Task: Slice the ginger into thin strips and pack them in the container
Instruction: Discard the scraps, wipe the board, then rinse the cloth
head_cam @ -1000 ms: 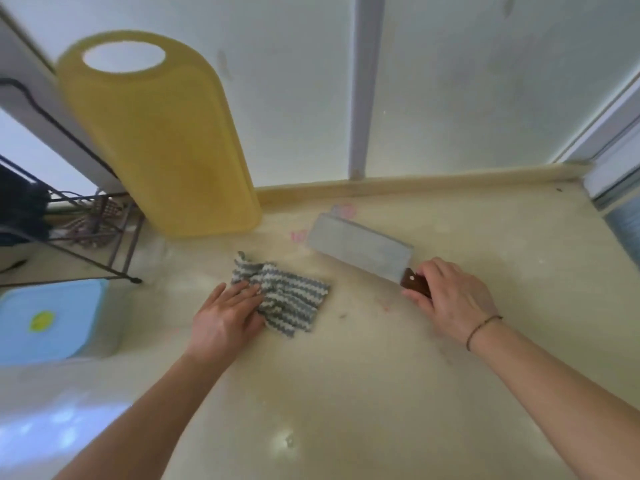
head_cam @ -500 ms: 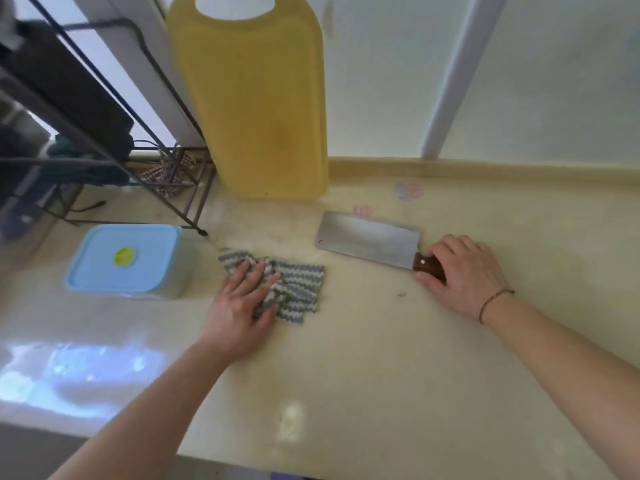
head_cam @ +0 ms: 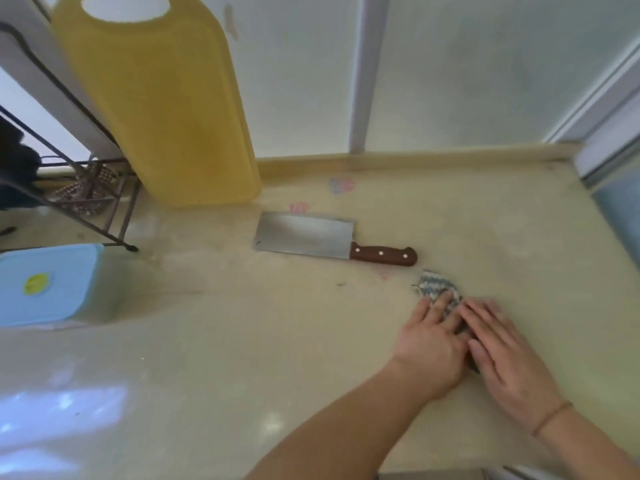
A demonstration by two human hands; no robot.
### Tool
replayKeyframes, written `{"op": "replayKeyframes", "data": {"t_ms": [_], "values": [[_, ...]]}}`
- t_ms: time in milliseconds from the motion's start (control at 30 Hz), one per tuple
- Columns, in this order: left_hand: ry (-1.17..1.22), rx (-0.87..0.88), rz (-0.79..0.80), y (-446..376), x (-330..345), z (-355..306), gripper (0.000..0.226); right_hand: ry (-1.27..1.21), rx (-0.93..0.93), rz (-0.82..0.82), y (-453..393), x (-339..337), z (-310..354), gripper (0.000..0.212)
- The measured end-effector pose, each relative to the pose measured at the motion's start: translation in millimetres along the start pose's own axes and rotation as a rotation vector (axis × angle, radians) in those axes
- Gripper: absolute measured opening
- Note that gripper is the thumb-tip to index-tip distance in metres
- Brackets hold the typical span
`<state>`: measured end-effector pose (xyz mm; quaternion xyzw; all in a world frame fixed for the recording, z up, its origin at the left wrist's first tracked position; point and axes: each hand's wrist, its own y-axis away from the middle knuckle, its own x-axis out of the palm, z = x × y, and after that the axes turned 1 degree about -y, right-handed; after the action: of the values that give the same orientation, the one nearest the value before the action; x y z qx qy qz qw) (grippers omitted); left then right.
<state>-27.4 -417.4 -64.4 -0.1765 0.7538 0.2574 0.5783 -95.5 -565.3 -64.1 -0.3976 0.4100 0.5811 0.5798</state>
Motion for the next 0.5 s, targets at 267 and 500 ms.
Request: {"op": "replayKeyframes", "data": {"t_ms": [267, 500], "values": [[-0.045, -0.085, -0.002, 102.2, 10.4, 52.3, 0.058, 0.05, -0.186, 0.04, 3.2, 48.6, 96.3, 0.058], [-0.017, -0.396, -0.161, 296.4, 25.7, 164.1, 0.053, 0.021, -0.484, 0.207, -20.0, 124.4, 293.3, 0.059]]}}
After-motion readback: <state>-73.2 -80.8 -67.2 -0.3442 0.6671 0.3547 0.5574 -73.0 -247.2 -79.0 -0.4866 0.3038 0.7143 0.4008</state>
